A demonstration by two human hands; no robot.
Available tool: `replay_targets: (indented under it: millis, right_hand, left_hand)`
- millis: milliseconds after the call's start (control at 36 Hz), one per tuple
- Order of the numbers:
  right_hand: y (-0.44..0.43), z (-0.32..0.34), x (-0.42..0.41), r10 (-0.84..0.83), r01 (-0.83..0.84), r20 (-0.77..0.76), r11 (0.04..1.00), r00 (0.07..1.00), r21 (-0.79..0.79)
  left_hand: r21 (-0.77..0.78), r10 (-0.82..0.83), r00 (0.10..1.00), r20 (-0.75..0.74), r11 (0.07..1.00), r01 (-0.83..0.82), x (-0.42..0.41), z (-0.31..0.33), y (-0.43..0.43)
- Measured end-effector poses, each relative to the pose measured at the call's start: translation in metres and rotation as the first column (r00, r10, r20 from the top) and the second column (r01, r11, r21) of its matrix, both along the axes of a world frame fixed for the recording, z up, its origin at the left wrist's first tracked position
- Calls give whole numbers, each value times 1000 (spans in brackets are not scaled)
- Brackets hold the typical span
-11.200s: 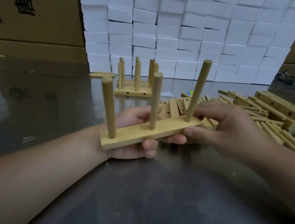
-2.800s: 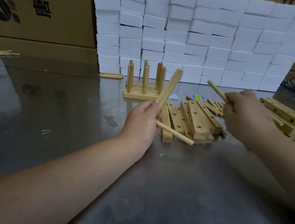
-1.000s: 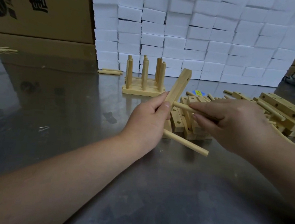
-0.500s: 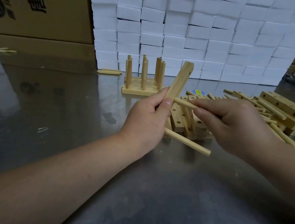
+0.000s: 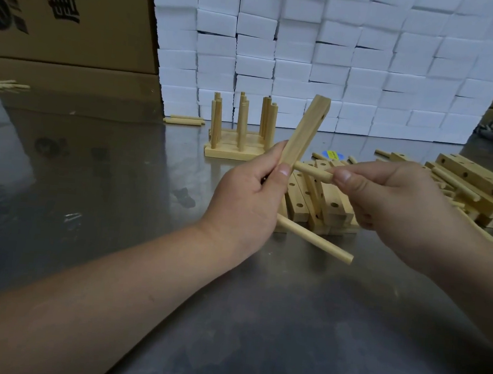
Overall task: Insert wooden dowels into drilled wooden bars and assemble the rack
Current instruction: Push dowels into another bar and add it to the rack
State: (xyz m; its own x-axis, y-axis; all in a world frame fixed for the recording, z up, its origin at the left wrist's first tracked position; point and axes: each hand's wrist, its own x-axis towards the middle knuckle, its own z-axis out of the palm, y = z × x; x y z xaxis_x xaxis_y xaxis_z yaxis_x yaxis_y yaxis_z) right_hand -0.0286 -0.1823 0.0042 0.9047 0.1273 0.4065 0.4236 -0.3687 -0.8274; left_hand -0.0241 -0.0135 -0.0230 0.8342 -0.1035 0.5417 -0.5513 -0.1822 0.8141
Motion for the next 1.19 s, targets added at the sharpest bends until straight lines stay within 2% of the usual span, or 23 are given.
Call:
replay_targets:
  millis: [111,250,361,417,500,556,611,889,1028,1111,1194]
  right_hand:
    - [0,2,-2,-9,9,-13,1000,1000,-6]
    - [-3,8,-6,-70,70,2,987,998,-145]
    - [-20,10,2,-213,219,64,969,975,-114]
    - [-33,10,12,-357,370,106,916,928,-154]
    - [-54,6,34,-546,542,144,696,825,-471]
    - [-66,1,47,-586,501,133,528,799,-686]
    - [-73,-4,53,-601,427,94,441,794,-790]
    - [-66,-12,58,-568,328,70,366,820,-871]
    - [-59,-13,62,-575,280,91,249,813,-927]
    - [-60,-10,61,-598,287,85,252,797,-924]
    - [-60,-4,59,-582,390,167,282,796,-876]
  left_hand:
    - [-16,14,999,-30,1000,-14,-1,1,-2]
    - [-49,39,993,-114,998,-45,-1,-3,-7]
    - [-73,104,982,-154,991,-116,4,-3,-3]
    - [-86,144,976,-164,983,-160,6,-2,2]
    - [-138,182,961,-209,967,-213,9,-2,6]
    - [-174,188,954,-236,957,-231,11,-2,6]
    - [-189,173,953,-247,956,-223,12,-2,5]
    - [-159,106,963,-246,976,-148,13,-3,6]
    - [-155,107,963,-248,977,-149,14,-4,5]
    - [-160,112,964,-239,975,-153,15,-5,5]
    - [-157,113,963,-245,976,-154,15,-5,5]
